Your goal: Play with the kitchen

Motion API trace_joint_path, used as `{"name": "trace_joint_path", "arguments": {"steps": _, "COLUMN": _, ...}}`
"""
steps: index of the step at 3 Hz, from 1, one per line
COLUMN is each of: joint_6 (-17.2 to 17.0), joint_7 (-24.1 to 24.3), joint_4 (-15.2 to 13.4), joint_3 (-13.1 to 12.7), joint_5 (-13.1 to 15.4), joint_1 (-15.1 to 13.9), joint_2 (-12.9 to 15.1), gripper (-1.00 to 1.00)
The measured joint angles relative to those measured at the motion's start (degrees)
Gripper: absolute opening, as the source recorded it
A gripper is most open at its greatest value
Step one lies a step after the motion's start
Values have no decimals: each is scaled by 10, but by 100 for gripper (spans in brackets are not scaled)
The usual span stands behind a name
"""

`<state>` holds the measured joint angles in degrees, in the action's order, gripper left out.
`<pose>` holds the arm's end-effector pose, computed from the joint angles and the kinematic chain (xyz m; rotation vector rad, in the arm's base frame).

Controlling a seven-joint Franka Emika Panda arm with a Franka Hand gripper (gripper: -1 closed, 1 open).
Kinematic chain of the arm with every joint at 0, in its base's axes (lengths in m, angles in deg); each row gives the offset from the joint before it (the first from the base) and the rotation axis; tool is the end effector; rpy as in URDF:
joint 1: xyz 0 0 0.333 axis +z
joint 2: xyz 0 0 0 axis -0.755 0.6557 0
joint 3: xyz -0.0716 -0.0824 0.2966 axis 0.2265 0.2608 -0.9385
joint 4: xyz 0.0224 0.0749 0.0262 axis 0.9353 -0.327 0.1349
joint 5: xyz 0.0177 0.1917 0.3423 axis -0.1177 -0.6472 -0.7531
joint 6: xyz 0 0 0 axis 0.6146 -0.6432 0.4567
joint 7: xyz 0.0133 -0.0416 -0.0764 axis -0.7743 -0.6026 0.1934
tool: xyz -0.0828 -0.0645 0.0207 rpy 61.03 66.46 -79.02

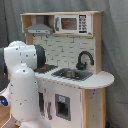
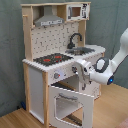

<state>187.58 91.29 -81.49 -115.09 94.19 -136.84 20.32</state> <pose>0.3506 0.3523 0.3269 1.5207 1.0506 1.5661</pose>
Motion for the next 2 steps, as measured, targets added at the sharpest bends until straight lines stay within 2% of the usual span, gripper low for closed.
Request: {"name": "trace_joint_path", "arguments": {"steps": 2, "joint_6": 0, "joint_7": -140, "joint_4": 0, "joint_3": 0, "joint_5": -4, "joint_1": 0, "joint_2": 0, "gripper": -100}}
